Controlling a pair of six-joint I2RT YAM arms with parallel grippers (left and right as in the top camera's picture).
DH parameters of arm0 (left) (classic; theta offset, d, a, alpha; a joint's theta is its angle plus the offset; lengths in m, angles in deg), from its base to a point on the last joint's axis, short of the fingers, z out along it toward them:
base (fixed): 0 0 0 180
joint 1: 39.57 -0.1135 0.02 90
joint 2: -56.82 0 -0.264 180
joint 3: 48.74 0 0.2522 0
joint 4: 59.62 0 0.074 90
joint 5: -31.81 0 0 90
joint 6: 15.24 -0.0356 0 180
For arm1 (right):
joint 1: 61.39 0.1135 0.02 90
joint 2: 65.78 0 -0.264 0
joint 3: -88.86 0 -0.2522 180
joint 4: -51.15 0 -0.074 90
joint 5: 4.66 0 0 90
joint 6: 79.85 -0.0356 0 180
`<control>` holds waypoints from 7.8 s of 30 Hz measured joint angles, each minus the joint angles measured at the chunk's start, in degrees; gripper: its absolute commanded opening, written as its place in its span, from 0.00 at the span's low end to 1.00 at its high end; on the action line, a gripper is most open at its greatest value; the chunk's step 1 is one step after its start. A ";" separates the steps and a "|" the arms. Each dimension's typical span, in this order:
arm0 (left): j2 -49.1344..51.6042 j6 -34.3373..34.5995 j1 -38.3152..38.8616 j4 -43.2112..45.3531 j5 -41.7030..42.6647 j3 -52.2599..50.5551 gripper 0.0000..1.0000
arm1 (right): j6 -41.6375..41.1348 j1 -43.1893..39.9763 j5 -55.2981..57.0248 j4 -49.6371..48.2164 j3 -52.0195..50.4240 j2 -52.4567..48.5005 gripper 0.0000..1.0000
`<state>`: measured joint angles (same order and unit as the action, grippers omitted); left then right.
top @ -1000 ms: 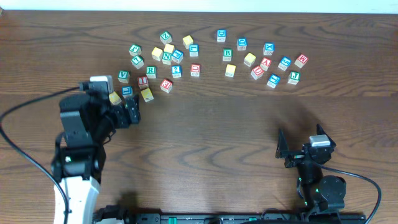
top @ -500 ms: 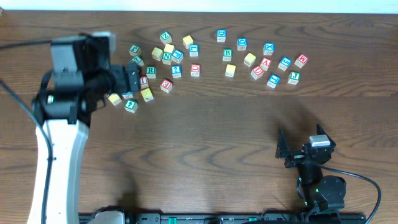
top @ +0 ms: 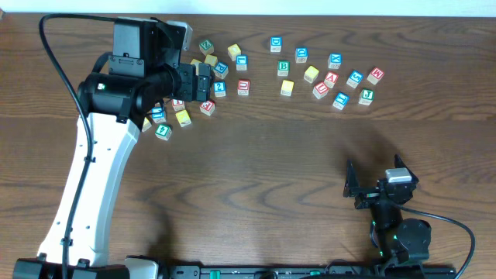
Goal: Spell out AI2
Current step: 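Move the right gripper forward toward the right cluster of blocks, then lower the right gripper over the red A block, then close the right gripper on the red A block and lift it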
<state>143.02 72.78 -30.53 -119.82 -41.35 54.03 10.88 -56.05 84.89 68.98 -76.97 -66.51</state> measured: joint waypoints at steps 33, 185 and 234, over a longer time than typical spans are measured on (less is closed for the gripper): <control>0.00 0.00 -0.02 0.35 0.00 0.00 0.98 | -0.39 0.00 -2.45 -0.22 0.00 0.00 0.99; 0.00 10.47 -0.02 0.22 -14.08 0.02 0.98 | -11.82 6.43 -2.60 37.68 97.59 -109.09 0.62; 0.00 10.49 -0.02 -5.68 -14.23 0.02 0.98 | -28.79 1.60 6.08 26.10 97.79 -124.30 0.54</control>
<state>143.02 83.27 -30.55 -125.50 -55.58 54.05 -17.91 -54.45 90.97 95.08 20.82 -190.81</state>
